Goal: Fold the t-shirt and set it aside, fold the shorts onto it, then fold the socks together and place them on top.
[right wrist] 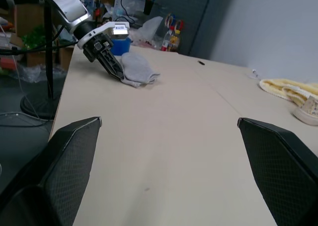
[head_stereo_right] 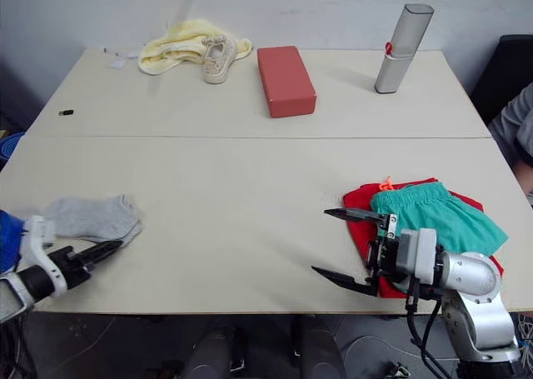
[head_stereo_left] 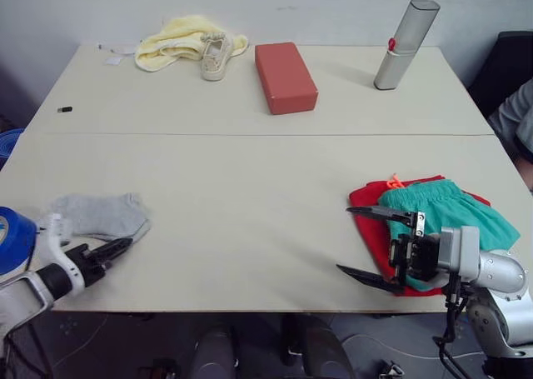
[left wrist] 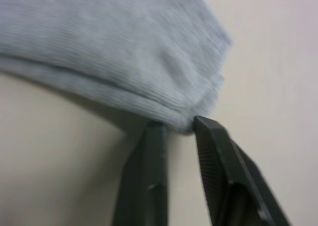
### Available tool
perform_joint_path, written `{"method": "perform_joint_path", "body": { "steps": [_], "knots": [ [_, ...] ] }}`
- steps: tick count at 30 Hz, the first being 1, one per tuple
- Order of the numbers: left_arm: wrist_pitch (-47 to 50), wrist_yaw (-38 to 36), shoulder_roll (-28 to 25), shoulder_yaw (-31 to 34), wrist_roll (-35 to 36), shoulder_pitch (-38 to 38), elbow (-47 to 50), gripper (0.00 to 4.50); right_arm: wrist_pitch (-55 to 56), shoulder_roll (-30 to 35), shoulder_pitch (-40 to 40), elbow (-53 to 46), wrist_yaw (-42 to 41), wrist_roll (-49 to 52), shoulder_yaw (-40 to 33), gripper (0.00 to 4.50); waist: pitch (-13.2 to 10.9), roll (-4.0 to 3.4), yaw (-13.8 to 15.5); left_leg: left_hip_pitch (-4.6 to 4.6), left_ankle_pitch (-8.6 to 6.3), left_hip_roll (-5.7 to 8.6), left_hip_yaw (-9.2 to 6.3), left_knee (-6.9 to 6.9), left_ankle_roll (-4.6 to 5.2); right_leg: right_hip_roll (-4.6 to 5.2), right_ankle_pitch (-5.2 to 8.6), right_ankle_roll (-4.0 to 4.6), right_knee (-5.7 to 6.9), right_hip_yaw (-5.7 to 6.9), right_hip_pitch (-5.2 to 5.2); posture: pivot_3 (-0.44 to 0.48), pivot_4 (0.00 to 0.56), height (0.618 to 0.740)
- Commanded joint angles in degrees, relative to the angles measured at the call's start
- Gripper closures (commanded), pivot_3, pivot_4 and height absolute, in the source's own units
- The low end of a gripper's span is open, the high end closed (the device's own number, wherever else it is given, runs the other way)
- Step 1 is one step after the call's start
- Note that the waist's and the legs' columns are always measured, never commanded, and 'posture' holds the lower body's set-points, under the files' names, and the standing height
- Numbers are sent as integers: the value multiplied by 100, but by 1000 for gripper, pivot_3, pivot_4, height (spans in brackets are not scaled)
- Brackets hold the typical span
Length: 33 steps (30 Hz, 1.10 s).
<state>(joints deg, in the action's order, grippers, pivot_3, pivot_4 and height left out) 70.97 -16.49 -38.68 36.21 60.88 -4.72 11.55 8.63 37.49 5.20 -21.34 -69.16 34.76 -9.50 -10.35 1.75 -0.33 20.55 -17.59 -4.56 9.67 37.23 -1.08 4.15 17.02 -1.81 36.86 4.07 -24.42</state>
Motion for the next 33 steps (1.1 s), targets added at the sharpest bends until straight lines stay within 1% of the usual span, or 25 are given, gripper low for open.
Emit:
{"method": "perform_joint_path", "body": {
  "steps": [1,3,5,7,9,11,13,14,16,17,18,19,21,24,26,28,31,33],
  "knots": [
    [67,-55,351,-751,190,360,546,4478,46,56,38,-171,104,12,-218,0,2,4,20,0,1,-2,-1,2,-1,-3,0,0,1,1,0,0,150,740],
    [77,52,652,-1208,160,620,733,4478,40,56,80,-197,164,-16,-240,0,1,3,31,1,4,1,-2,7,1,-3,-3,-5,4,0,2,0,150,740],
    [-20,153,872,-1521,15,792,865,4478,8,69,134,-232,207,-12,-252,0,3,10,25,2,7,3,-2,10,4,-4,-6,-10,4,-1,4,0,150,740],
    [-20,301,1040,-1567,87,837,1015,4478,-3,100,213,-289,219,-3,-288,0,3,11,-13,2,9,2,-2,9,2,-9,-6,-11,5,-4,4,0,150,740],
    [-141,234,1008,-1580,53,745,1226,4478,-32,132,283,-322,238,16,-332,0,3,12,-51,0,24,-4,-1,6,13,-23,-6,-10,5,-12,3,0,150,740],
    [-295,347,1003,-1295,15,472,1398,4478,-53,162,303,-325,217,42,-338,0,3,11,-109,-1,28,-11,-2,4,8,-37,-5,-8,6,-18,1,0,150,740],
    [-407,286,943,-948,134,120,1553,4110,-62,169,289,-309,196,64,-350,0,1,14,-151,-4,27,-15,-3,1,7,-46,-3,-6,6,-27,0,0,150,740],
    [-510,239,935,-658,227,-151,1677,3924,-57,165,260,-305,164,90,-333,0,0,16,-158,-10,23,-14,-10,-1,5,-56,-1,-2,7,-36,0,0,150,740],
    [-767,208,1023,-112,428,-634,1865,3302,-81,148,149,-306,105,133,-237,0,-5,24,-173,-12,21,-15,-20,-1,2,-64,3,6,7,-40,-4,0,150,740],
    [-853,231,1063,32,522,-774,1908,2980,-87,143,115,-307,81,140,-207,0,-6,24,-156,-12,20,-15,-27,-2,0,-65,5,8,7,-40,-3,0,150,740],
    [-932,343,1166,315,765,-956,1870,2632,-101,121,22,-299,63,136,-134,0,-8,25,-139,-13,19,-14,-31,0,1,-65,6,11,7,-39,-3,0,150,740],
    [-1045,593,1317,630,1179,-1092,1758,2360,-97,95,-71,-287,45,122,-65,0,-8,25,-133,-12,18,-13,-34,2,0,-65,8,14,6,-38,-3,0,150,740],
    [-1246,1027,1508,1242,1947,-1459,1451,1616,-117,18,-306,-260,61,116,83,0,-11,31,-128,-12,10,-11,-38,4,-6,-62,9,16,1,-38,1,0,150,740],
    [-1406,1493,1517,1579,2734,-1912,1010,669,-170,-52,-523,-239,86,134,211,0,-14,36,-124,-11,11,-11,-46,5,0,-62,11,19,-1,-37,1,0,150,740],
    [-1421,1909,1416,1580,3234,-2124,599,35,-213,-72,-624,-228,86,147,291,0,-14,37,-119,-10,12,-10,-48,4,6,-62,12,21,-4,-37,1,0,150,740],
    [-1539,2385,1327,1458,3635,-2119,354,8,-239,-78,-674,-225,62,143,351,0,-15,38,-104,-8,10,-10,-51,5,6,-61,15,27,-9,-34,1,0,150,740],
    [-1767,2829,1182,1230,3910,-1942,226,8,-267,-87,-719,-227,78,134,381,0,-16,36,-110,-9,1,-9,-64,2,-8,-62,24,46,-35,-30,14,0,150,740],
    [-1873,3053,1107,1090,4106,-1867,175,8,-278,-78,-741,-227,97,142,388,0,-18,32,-110,-10,2,-5,-65,3,-7,-61,53,99,-37,-30,18,0,150,740]
  ]
}}
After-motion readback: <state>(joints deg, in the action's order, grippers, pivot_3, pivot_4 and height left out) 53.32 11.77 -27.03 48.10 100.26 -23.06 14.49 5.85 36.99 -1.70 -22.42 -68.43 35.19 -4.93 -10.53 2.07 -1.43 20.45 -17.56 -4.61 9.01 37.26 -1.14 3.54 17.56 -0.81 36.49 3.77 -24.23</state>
